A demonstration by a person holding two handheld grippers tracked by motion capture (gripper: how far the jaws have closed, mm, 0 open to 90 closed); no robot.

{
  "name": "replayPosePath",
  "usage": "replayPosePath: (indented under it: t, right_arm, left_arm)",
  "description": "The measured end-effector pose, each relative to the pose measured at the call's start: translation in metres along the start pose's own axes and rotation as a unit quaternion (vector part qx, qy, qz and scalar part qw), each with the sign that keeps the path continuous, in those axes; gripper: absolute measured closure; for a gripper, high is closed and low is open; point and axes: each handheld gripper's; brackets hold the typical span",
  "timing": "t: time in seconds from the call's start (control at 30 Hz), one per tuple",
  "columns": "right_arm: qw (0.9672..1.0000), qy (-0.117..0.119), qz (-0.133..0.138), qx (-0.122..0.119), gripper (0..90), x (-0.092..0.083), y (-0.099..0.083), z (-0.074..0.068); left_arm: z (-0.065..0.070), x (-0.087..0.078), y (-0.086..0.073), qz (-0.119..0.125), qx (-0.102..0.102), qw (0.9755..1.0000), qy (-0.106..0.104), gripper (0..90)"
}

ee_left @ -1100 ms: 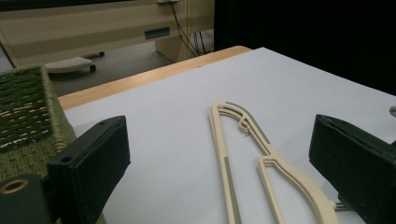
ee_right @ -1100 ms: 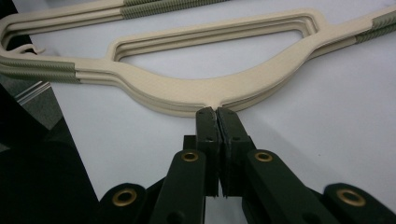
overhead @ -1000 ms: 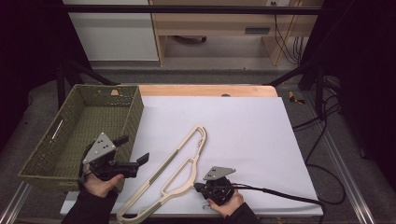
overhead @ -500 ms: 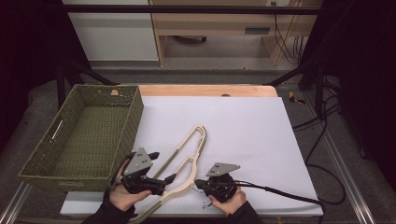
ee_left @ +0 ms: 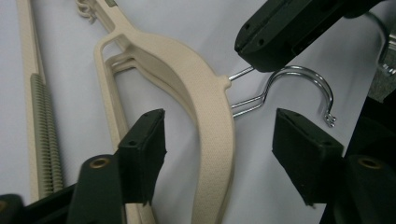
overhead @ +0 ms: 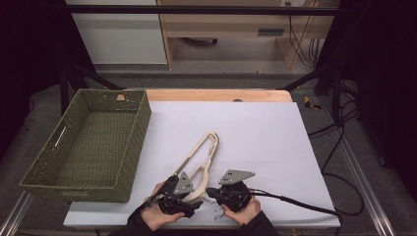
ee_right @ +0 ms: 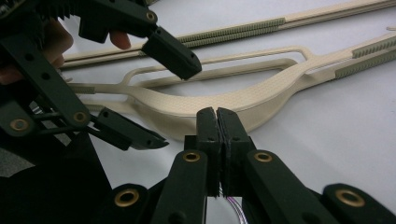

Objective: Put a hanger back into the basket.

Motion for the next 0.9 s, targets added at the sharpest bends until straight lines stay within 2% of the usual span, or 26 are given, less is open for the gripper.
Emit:
replayPosePath:
  t: [0.03,0.1,0.17,0.2,0.33,0.37,0.4,0.47,0.6,0.73,0.77,0.83,0.9]
  right_arm:
    - [1.0000,0.000,-0.002,0.001,89.3,0.000,0.000,0.000]
    - [1.0000,0.000,-0.003,-0.001,89.3,0.000,0.001,0.000]
    - [1.0000,0.000,-0.003,0.000,89.3,-0.001,0.001,0.000]
    - [1.0000,0.000,-0.004,0.000,89.3,-0.001,0.002,0.000]
    - [1.0000,0.003,-0.002,-0.002,89.3,-0.002,0.002,0.000]
    - [1.0000,0.003,-0.002,-0.002,89.3,-0.002,0.002,0.000]
    - [1.0000,0.005,-0.003,-0.003,89.3,-0.002,0.002,0.000]
    - [1.0000,0.004,-0.002,-0.003,89.2,-0.002,0.002,0.000]
    - [0.9999,0.006,0.007,-0.007,88.4,-0.002,0.003,0.000]
    - [0.9993,0.004,0.034,-0.013,77.2,-0.013,0.011,0.000]
    - [0.9983,-0.007,0.056,-0.018,70.8,-0.022,0.017,0.002]
    - [0.9976,-0.009,0.065,-0.022,67.7,-0.027,0.020,0.003]
    - [0.9961,-0.029,0.079,-0.028,60.4,-0.036,0.026,0.007]
  left_arm:
    - [0.000,0.001,0.000,-0.004,0.001,1.0000,-0.002,40.2]
    - [0.000,0.003,0.000,-0.012,0.000,0.9999,-0.004,49.6]
    - [0.000,0.005,0.000,-0.021,0.001,0.9998,0.001,52.1]
    - [-0.001,0.006,-0.001,-0.025,0.002,0.9997,0.002,57.1]
    - [0.000,0.009,-0.001,-0.039,-0.001,0.9992,0.002,66.9]
    - [0.001,0.009,-0.001,-0.040,-0.004,0.9991,0.007,66.9]
    - [0.001,0.009,-0.001,-0.043,0.000,0.9990,0.012,71.1]
    - [0.000,0.009,-0.001,-0.041,-0.005,0.9991,0.011,71.3]
    - [0.001,0.007,0.000,-0.041,-0.003,0.9991,0.015,71.7]
    - [0.000,0.004,0.001,-0.040,-0.002,0.9991,0.017,72.1]
    - [0.000,0.003,0.001,-0.039,-0.004,0.9991,0.016,72.2]
    - [-0.001,0.000,0.003,-0.035,-0.004,0.9992,0.017,72.3]
    - [-0.002,-0.004,0.004,-0.031,-0.006,0.9993,0.018,72.6]
Point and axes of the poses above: each handheld gripper's, and its own axes: x roughly forward along the jaws, y roughly out of its top, z roughly to its right, and after that the axes turned 12 degrees about z, right-handed
